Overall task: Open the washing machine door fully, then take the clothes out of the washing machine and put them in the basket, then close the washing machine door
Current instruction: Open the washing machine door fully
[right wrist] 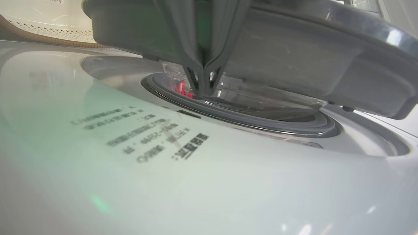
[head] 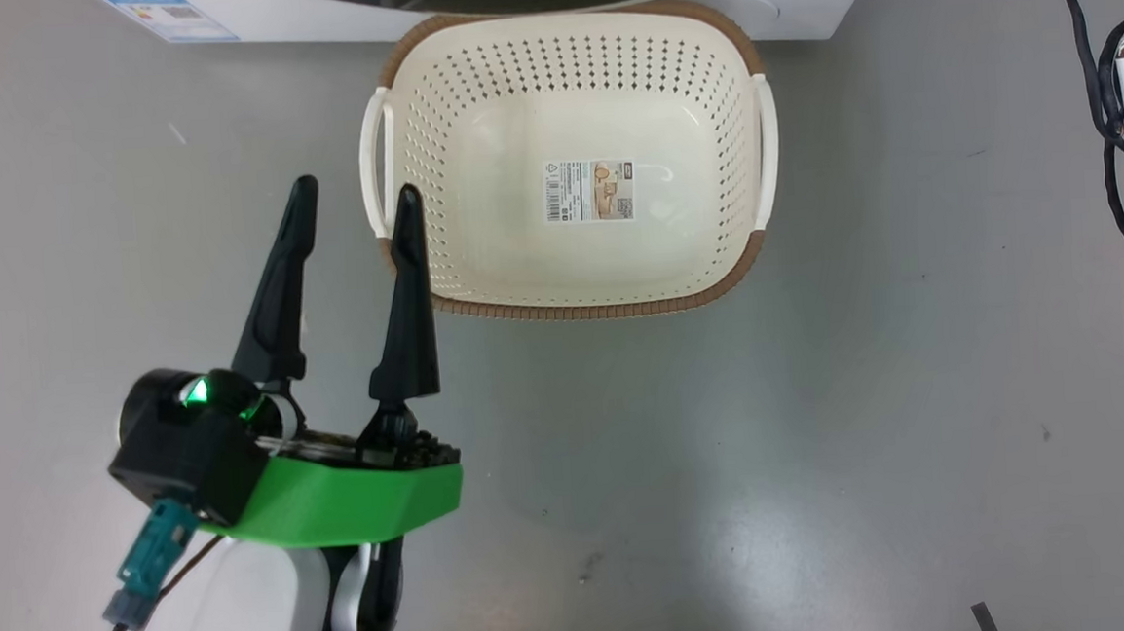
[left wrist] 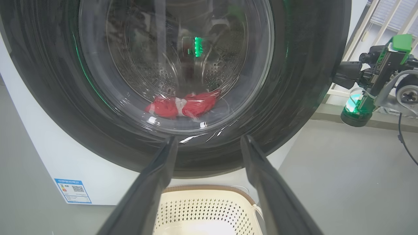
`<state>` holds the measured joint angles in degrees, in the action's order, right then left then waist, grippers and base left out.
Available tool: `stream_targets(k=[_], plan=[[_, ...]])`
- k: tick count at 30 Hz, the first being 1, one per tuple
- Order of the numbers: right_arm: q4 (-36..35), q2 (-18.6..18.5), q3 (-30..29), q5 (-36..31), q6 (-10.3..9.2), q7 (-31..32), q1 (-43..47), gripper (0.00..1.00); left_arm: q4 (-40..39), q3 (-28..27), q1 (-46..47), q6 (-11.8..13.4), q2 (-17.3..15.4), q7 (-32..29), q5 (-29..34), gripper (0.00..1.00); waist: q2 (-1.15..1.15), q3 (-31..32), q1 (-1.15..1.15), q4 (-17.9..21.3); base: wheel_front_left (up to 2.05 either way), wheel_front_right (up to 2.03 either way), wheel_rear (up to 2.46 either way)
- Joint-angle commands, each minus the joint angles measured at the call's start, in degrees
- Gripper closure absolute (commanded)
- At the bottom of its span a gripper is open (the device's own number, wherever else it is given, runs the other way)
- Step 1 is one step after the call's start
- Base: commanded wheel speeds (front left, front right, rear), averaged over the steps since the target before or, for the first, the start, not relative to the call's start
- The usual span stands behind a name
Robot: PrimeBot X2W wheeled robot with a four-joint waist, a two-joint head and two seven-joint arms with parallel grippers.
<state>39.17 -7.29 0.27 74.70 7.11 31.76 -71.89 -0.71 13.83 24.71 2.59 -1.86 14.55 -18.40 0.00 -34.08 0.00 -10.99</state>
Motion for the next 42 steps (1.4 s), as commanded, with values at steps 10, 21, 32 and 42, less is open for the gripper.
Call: stream_targets(k=[10,21,32,42], plan=[[-3.3,2.8,0.0,1.0,0.37,4.7,2.0,1.0,-0.2,-1.8,0.0,0.3,-1.0,0.4,0.0,0.0,0.0,1.4,0.0,1.0,0.0,0.0,0.0],[-3.8,4.0,0.5,2.0,0.37,5.7,6.5,1.0,0.7,-2.3,-0.7,0.1,-1.0,0.4,0.5,0.0,0.0,4.0,0.0,1.9,0.0,0.0,0.0],[-3.8,4.4,4.2,4.7,0.37,6.2,11.5,1.0,1.8,-3.1,-2.6,0.0,-1.0,0.4,0.9,0.0,0.0,8.4,0.0,2.7,0.0,0.0,0.0],[-4.3,4.4,8.8,8.0,0.37,5.3,14.9,1.0,2.3,-3.4,-4.1,0.2,-1.0,0.4,1.1,0.0,0.0,11.3,0.0,3.5,0.0,0.0,0.0]])
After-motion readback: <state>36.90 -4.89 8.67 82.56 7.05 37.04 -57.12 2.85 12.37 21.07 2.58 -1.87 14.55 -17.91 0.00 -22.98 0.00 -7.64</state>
